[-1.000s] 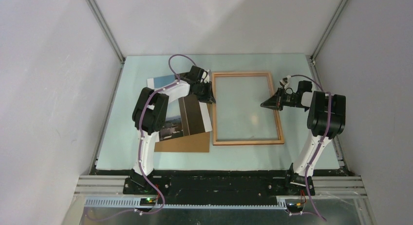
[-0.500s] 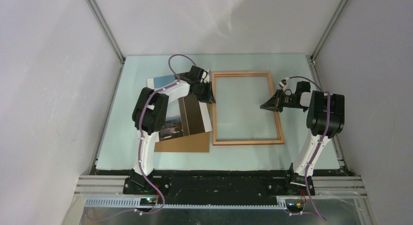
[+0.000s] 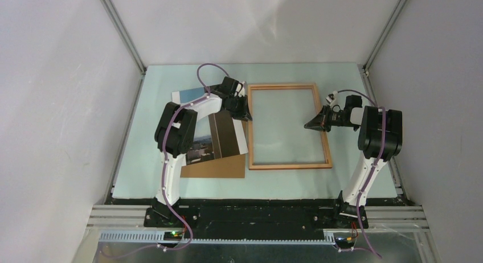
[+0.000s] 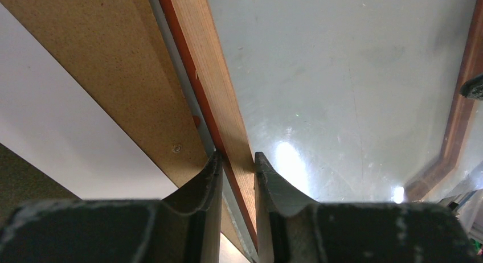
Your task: Put the photo into the frame
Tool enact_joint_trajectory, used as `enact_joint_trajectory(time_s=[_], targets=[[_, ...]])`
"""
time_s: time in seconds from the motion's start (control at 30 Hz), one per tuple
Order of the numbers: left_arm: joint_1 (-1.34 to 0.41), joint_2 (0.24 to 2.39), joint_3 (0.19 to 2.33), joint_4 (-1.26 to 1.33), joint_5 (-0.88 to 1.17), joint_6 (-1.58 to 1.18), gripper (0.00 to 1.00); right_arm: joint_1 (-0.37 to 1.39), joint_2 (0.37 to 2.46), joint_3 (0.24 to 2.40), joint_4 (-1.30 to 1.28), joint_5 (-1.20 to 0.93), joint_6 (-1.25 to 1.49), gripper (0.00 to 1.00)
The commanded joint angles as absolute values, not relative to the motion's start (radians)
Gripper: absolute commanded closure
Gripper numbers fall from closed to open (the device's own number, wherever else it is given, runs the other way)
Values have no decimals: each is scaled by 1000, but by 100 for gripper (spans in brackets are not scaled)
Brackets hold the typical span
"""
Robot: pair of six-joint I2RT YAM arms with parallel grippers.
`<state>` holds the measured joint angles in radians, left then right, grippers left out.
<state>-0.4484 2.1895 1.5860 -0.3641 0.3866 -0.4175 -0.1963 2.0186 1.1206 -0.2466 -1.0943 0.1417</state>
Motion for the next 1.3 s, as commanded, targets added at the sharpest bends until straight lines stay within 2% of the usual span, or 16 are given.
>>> enact_joint_trajectory(time_s=[0.0, 0.33, 0.37, 0.8, 0.87, 1.0, 1.13, 1.27], targets=[[-480, 2149, 1584, -365, 431, -397, 96, -145, 1986, 1134, -255, -1065, 131, 100], [-480, 2131, 1586, -364, 423, -385, 74, -139, 1987, 1161, -299, -993, 119, 100], [-480, 2128, 1587, -366, 421, -383, 68, -138, 1987, 1162, -302, -986, 118, 100], [-480, 2107, 1613, -386, 403, -348, 31, -133, 1989, 1190, -340, -936, 105, 100], [-480, 2102, 1622, -390, 398, -341, 21, -133, 1987, 1190, -342, -929, 106, 100], [-480, 2082, 1649, -397, 373, -314, 9, -132, 1987, 1190, -343, -919, 105, 100], [-482, 2062, 1678, -400, 344, -289, 1, -132, 1985, 1192, -345, -911, 105, 100], [-491, 2054, 1713, -400, 326, -269, 0, -130, 1985, 1193, -348, -906, 105, 100]])
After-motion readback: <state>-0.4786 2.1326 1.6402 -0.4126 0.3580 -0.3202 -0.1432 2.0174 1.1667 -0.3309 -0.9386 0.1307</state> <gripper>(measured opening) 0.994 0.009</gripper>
